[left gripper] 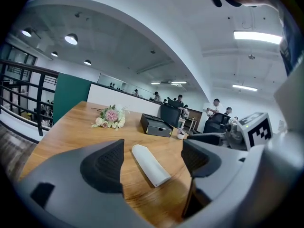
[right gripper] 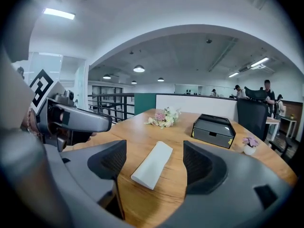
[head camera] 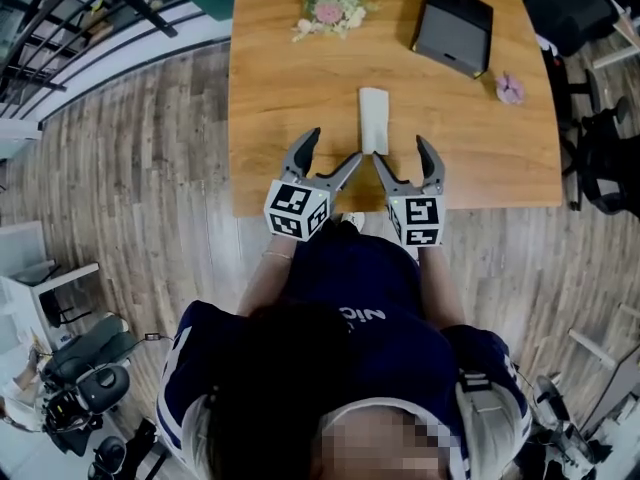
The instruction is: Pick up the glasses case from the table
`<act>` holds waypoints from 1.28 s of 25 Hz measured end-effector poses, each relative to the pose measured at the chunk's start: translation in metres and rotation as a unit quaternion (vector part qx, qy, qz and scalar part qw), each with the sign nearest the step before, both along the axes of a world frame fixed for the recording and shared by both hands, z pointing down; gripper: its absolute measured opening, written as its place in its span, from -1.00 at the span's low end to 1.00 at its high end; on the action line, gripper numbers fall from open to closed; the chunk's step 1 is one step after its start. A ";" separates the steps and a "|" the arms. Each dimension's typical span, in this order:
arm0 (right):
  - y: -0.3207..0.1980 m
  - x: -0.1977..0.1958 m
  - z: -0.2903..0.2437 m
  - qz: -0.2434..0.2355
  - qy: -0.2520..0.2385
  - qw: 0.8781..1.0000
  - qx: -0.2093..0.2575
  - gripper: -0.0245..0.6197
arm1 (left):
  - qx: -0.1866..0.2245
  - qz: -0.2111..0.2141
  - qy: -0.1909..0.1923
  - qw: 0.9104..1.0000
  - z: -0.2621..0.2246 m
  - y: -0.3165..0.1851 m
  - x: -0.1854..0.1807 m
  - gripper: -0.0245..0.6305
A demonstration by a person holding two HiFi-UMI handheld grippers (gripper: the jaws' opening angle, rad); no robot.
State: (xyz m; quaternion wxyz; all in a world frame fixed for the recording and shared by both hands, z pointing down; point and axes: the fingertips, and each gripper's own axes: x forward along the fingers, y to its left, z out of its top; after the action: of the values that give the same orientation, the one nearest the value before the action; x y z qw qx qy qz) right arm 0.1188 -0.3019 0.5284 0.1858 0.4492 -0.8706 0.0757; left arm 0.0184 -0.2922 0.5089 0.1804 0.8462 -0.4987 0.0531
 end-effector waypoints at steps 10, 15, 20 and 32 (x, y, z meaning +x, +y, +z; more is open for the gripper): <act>-0.048 -0.012 0.021 0.051 -0.010 0.997 -0.054 0.28 | 0.002 -0.005 -0.011 1.000 -0.006 -0.014 -0.033 0.25; -0.071 -0.024 0.050 0.066 -0.004 0.993 -0.103 0.31 | 0.004 -0.013 -0.022 1.000 -0.006 -0.017 -0.051 0.25; -0.089 -0.040 0.093 0.057 0.025 0.983 -0.175 0.39 | 0.001 -0.038 -0.025 0.999 -0.006 -0.018 -0.078 0.25; -0.101 -0.045 0.140 0.077 0.082 0.966 -0.232 0.48 | -0.019 -0.080 -0.033 0.996 0.003 -0.001 -0.123 0.25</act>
State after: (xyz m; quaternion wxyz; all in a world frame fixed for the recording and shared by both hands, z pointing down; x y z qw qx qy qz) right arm 0.0740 -0.4033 0.6681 0.3490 0.4645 -0.7736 0.2531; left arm -0.1050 -0.2930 0.5122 0.1834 0.7977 -0.5694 0.0761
